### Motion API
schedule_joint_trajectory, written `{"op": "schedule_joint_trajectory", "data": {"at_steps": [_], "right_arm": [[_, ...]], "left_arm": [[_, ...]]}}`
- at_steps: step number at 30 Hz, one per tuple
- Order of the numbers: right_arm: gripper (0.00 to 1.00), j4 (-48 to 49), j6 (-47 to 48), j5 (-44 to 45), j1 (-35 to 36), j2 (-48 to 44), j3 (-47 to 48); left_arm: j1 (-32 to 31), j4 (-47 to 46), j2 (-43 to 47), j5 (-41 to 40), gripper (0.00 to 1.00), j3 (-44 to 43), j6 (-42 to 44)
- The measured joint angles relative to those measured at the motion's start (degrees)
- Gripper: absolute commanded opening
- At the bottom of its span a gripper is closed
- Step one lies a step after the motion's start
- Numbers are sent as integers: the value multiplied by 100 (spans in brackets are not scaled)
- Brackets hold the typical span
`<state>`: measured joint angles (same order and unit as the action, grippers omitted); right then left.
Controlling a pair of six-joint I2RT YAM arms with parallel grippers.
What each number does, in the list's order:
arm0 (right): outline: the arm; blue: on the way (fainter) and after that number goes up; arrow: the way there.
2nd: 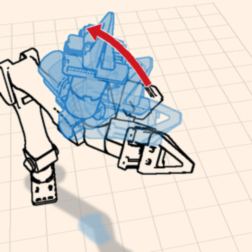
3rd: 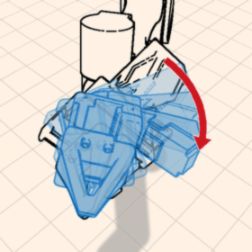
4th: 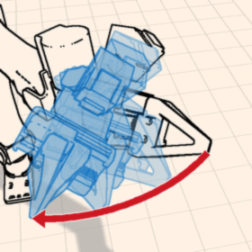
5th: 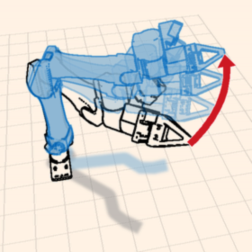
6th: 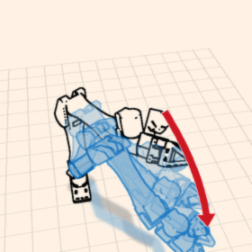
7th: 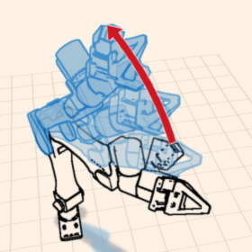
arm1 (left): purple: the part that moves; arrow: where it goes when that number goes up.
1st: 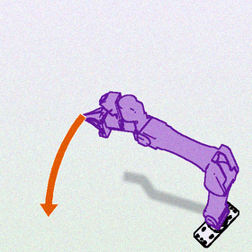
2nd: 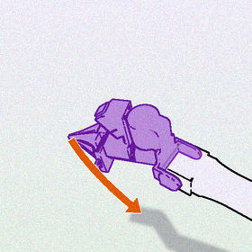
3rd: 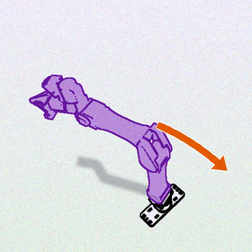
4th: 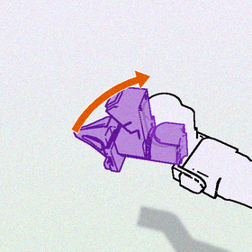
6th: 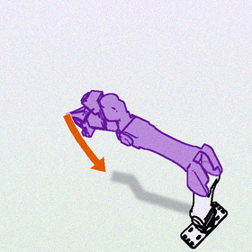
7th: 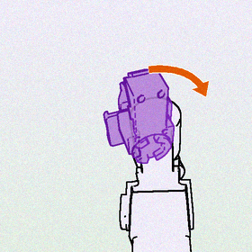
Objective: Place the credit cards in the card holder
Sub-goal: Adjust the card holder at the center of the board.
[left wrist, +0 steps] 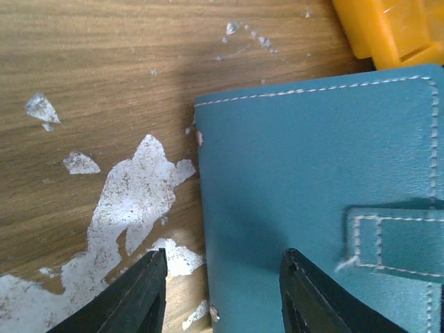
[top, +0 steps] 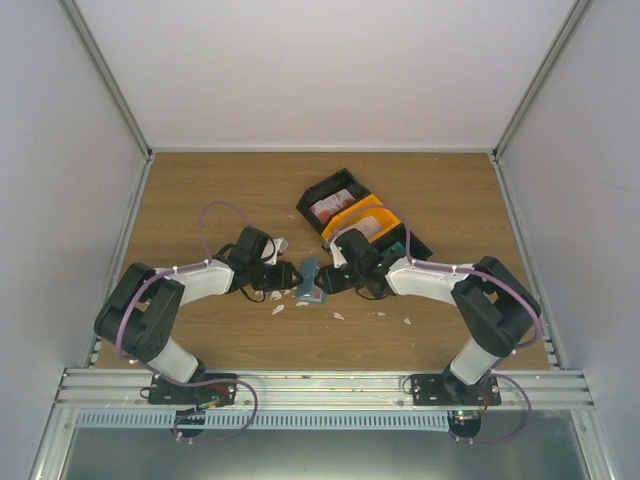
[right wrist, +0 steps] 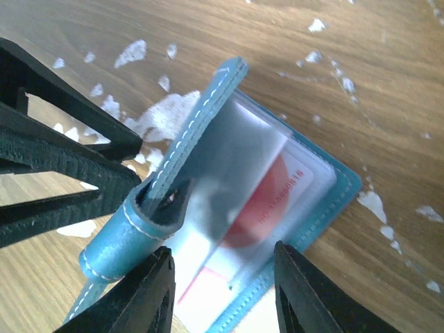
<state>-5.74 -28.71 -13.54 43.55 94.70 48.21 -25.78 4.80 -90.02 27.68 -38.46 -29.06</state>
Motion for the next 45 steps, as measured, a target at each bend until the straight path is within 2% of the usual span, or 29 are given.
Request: {"op": "schedule_joint_trajectory", "data": {"at_steps": [13, 19, 24, 35, 45], "right_arm": [[45, 411, 251, -485, 26, 52, 232], [44, 588, 254, -625, 37, 229, 304], [44, 669, 214, -623, 46, 293, 365], [43, 841, 90, -599, 48, 483, 372], [41, 826, 20, 50, 52, 516, 372]], "left_arm": [[0, 466, 1078, -105, 61, 0, 149], [0, 544, 1412, 87, 60, 0, 168], [0, 610, 1412, 201, 52, 0, 181], [0, 754, 1263, 188, 20, 0, 302], [0, 791, 1244, 223, 6, -44, 315]]}}
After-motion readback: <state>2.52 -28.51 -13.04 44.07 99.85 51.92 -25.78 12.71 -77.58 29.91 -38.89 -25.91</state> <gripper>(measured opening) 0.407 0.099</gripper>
